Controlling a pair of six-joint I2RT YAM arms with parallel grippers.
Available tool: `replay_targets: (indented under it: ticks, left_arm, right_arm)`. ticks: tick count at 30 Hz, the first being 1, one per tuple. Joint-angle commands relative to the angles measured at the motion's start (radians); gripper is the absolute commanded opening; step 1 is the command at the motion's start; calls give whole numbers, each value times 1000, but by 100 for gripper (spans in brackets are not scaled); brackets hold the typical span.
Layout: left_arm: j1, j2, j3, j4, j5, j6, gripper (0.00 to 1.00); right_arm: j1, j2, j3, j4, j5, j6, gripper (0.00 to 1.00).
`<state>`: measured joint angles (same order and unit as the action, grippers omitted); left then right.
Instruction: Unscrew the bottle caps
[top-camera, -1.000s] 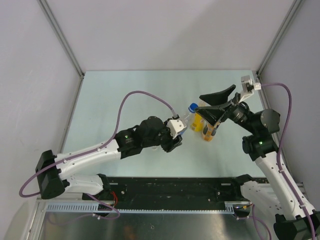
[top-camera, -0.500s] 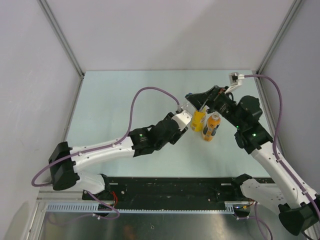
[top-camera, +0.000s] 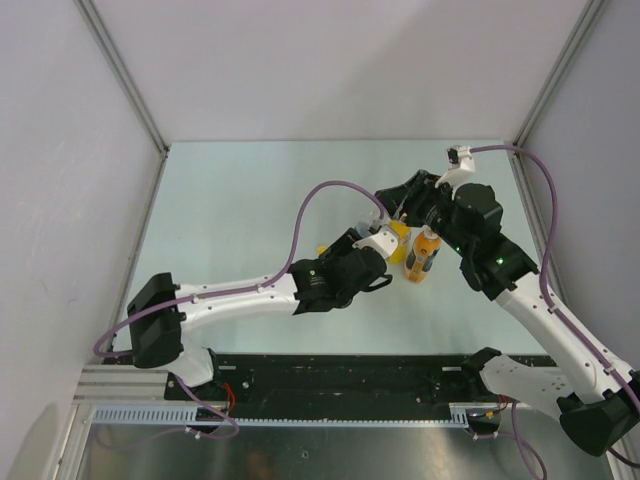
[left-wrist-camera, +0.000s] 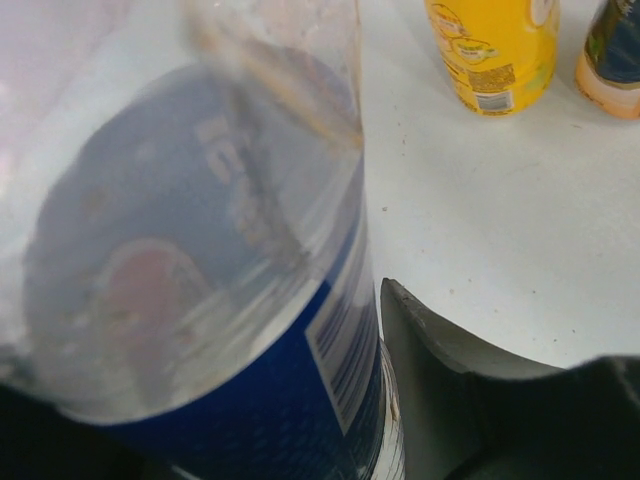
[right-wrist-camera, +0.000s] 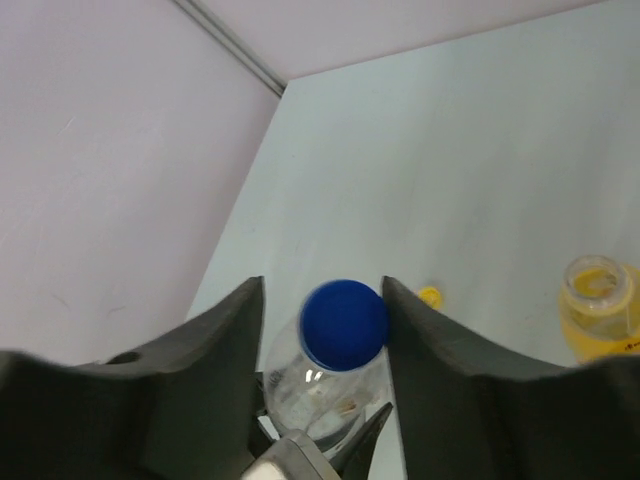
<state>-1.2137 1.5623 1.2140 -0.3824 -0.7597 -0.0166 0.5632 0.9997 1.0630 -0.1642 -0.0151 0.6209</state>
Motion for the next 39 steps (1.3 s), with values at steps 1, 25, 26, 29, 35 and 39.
replay_targets:
  ticks: [1,25,26,29,35,39]
  left_arm:
    - [-7,-4,46,-5,-46,14,22]
    - [23,-120,-61,19,367,103,21]
    - [26,-127,-71,25,418,117,21]
    - [35,-152,-99,42,554,147,21]
    - [59,-224,-153,72,792,189,22]
    - [79,-281,-185,93,949,200,23]
  right_arm:
    - [11,-4,49,14,-14,-1,46]
    - [-16,-76,27,52,-107,-101,5]
    - [-30,-82,22,57,-119,-98,5]
    - [-81,-101,10,71,-178,-79,5]
    - [-184,-145,-13,104,-280,-40,4]
    - [-239,-166,-24,113,-319,-18,4]
